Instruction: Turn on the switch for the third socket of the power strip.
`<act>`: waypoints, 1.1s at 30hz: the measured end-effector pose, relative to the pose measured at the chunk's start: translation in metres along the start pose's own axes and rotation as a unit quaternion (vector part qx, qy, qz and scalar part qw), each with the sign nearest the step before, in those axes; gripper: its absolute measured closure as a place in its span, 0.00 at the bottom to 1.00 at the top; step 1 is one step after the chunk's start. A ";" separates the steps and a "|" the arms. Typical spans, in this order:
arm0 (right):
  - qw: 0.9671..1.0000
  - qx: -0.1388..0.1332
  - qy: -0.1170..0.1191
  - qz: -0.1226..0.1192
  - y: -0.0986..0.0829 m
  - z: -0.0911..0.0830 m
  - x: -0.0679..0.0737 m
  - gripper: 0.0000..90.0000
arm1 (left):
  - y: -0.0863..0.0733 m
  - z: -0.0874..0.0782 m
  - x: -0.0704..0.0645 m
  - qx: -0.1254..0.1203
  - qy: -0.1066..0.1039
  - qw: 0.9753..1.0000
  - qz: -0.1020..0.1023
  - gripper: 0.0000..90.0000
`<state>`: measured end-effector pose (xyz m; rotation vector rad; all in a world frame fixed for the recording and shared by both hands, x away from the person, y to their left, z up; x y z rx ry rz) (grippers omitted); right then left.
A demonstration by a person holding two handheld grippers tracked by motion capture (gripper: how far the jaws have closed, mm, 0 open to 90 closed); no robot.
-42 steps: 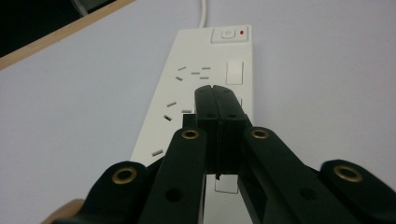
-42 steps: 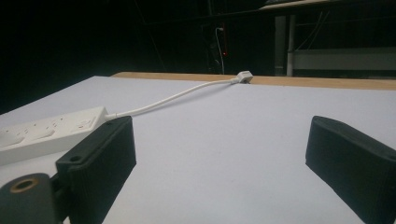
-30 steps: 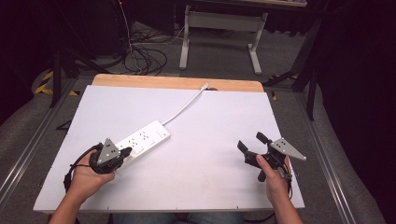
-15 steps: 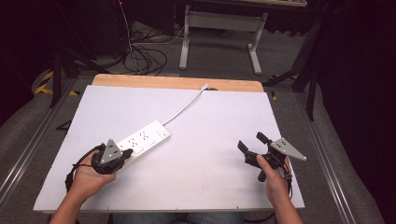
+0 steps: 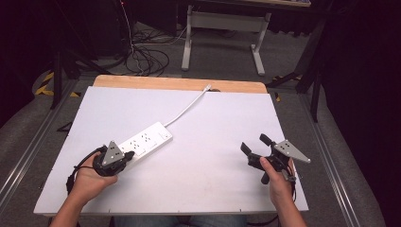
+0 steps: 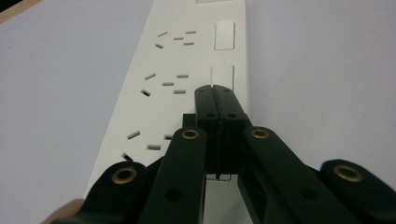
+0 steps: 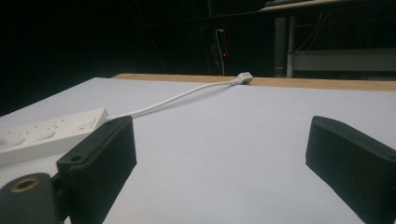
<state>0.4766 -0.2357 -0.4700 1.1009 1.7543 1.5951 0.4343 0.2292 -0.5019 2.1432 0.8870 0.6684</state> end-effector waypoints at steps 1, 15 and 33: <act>1.000 0.000 0.000 0.000 0.000 0.000 0.000 0.10 | 0.000 0.000 0.000 0.000 0.001 1.000 0.001 1.00; 1.000 -0.001 -0.001 0.001 0.000 -0.002 -0.001 0.10 | 0.002 0.005 -0.004 0.004 -0.009 1.000 0.004 1.00; 1.000 -0.001 -0.001 0.000 0.000 -0.001 -0.001 0.10 | 0.000 -0.001 0.003 0.007 0.001 1.000 -0.008 1.00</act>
Point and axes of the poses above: each handheld gripper's, and its own axes: z roughly forward along the jaws, y roughly out of its top, x roughly to its left, the point moved 4 cm from there along z, roughly forward along the jaws
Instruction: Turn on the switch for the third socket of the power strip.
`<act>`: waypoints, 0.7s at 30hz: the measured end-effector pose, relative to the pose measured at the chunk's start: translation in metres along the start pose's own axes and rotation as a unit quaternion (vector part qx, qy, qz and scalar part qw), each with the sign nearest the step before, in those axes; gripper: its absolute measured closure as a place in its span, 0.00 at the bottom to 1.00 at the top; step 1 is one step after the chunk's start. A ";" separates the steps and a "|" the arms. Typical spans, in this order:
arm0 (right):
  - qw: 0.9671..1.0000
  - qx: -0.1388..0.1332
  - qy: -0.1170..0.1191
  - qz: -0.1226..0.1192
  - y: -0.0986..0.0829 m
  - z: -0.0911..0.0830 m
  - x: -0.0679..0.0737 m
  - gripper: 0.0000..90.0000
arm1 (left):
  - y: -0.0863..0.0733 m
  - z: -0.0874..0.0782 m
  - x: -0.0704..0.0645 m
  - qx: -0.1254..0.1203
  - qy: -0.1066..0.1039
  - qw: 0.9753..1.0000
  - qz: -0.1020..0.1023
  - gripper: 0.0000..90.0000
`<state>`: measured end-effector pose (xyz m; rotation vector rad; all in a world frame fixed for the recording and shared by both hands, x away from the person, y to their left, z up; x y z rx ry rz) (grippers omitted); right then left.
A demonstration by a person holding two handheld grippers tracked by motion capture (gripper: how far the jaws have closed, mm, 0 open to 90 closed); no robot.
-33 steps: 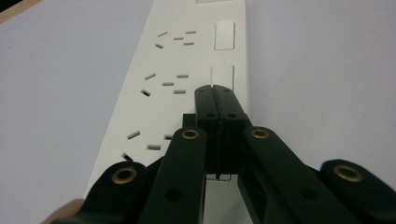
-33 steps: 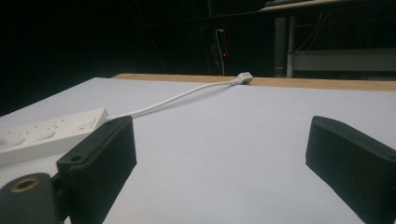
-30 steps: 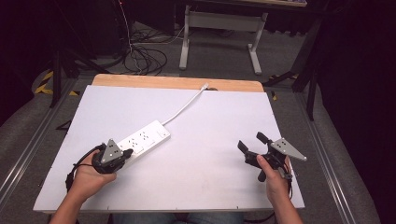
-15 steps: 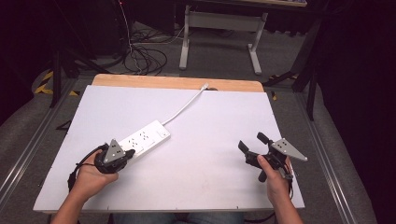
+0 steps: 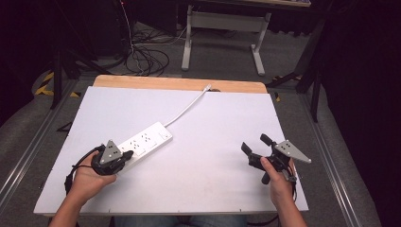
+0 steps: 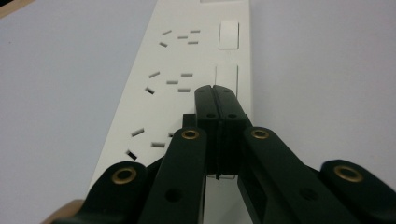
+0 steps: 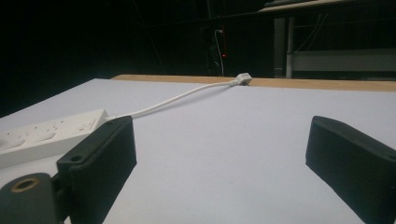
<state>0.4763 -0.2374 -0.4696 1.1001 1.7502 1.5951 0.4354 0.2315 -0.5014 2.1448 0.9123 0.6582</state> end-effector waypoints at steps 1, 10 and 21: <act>1.000 0.001 -0.001 0.000 0.000 0.000 0.000 0.10 | 0.000 0.000 0.001 0.003 -0.001 1.000 -0.001 1.00; 1.000 0.000 -0.001 0.001 0.000 0.000 0.000 0.10 | -0.001 -0.001 0.000 -0.003 -0.008 1.000 -0.011 1.00; 1.000 -0.002 0.000 0.002 0.001 0.000 0.000 0.10 | -0.001 0.003 -0.002 -0.001 -0.018 1.000 -0.021 1.00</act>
Point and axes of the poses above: each handheld gripper's, and its own axes: z roughly forward along the jaws, y roughly out of its top, x roughly to its left, the point moved 4 cm from there along z, roughly forward along the jaws
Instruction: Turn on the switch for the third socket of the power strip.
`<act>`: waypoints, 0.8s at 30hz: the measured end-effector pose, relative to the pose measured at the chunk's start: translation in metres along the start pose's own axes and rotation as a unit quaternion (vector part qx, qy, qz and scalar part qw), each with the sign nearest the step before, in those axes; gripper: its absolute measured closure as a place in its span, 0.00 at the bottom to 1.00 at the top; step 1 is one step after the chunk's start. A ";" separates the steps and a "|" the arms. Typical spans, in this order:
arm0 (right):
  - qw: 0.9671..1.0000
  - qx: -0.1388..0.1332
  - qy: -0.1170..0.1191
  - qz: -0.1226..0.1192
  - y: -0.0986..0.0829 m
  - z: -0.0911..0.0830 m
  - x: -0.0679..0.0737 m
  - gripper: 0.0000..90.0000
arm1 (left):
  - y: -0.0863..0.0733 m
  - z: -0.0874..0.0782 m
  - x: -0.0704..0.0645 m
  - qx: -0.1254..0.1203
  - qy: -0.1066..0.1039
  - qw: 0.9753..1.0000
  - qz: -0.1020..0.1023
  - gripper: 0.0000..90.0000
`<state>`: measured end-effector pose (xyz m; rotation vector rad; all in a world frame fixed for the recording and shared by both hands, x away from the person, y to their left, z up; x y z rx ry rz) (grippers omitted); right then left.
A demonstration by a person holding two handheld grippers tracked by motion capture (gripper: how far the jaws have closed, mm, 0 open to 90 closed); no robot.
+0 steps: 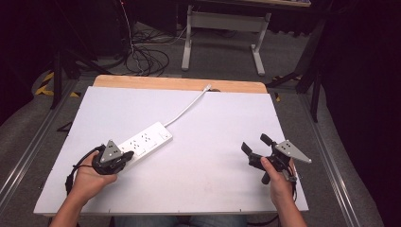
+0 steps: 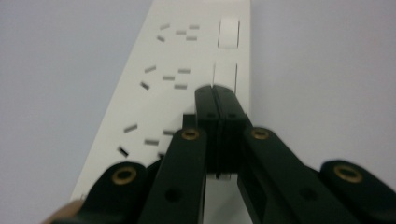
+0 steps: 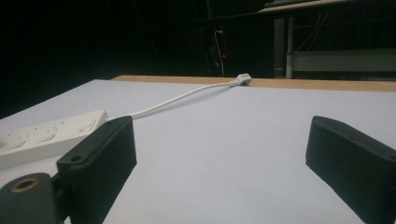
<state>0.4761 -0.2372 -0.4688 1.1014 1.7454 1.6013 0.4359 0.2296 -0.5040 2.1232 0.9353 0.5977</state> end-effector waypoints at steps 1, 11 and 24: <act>1.000 0.000 0.000 0.001 0.000 0.000 0.000 0.10 | 0.000 0.000 0.000 0.000 0.003 1.000 0.003 1.00; 1.000 0.002 -0.003 0.000 -0.001 -0.002 -0.001 0.10 | 0.011 -0.015 0.010 -0.079 0.017 0.996 -0.027 0.89; 1.000 0.001 -0.008 -0.005 0.000 -0.005 0.001 0.10 | 0.011 -0.049 0.038 -0.156 0.080 0.979 -0.108 1.00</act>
Point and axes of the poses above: each handheld gripper's, and its own axes: z roughly forward along the jaws, y roughly out of its top, x roughly to its left, the point moved 4 cm from there along z, roughly forward along the jaws
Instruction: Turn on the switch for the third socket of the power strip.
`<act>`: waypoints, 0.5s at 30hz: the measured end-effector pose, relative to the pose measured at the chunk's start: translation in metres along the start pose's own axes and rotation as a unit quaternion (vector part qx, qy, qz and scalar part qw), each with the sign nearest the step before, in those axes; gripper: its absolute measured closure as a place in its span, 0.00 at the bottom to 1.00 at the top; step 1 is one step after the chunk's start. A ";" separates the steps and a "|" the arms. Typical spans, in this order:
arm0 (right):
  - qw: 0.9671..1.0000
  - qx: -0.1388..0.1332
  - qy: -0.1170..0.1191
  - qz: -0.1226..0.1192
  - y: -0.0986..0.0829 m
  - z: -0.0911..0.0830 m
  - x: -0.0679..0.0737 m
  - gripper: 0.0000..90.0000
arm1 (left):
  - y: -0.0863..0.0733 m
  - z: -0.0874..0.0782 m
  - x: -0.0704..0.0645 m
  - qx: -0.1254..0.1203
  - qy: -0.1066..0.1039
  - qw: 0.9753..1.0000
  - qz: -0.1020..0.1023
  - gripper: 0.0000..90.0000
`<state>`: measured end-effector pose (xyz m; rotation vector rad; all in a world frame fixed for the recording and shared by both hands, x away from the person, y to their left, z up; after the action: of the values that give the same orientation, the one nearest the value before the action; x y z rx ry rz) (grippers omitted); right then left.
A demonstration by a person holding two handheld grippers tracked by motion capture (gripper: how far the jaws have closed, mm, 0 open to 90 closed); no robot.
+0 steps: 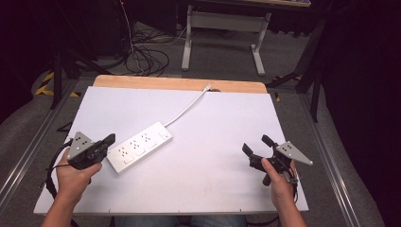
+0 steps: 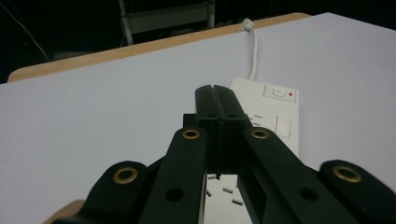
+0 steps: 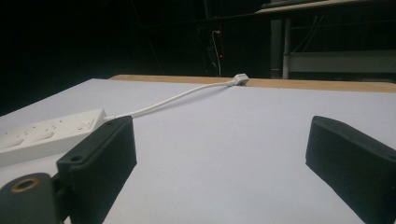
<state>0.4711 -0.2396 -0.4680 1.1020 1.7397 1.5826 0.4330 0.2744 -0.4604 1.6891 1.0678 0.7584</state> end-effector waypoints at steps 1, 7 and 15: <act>1.000 -0.001 0.000 0.000 0.000 0.000 0.000 0.10 | 0.000 -0.001 0.001 0.000 0.003 1.000 0.001 1.00; 1.000 0.000 0.004 0.000 0.001 0.002 0.001 0.10 | -0.001 -0.003 0.000 -0.002 0.008 1.000 0.003 1.00; 1.000 -0.001 0.005 0.000 0.002 0.004 0.002 0.10 | 0.000 -0.008 0.006 -0.018 0.030 0.999 -0.009 1.00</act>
<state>0.4741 -0.2356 -0.4670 1.0936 1.7446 1.5926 0.4287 0.2831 -0.4573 1.6330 1.1039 0.8159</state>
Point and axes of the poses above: each handheld gripper's, and its own axes: z roughly forward along the jaws, y roughly out of its top, x roughly to its left, the point moved 4 cm from there along z, roughly forward along the jaws
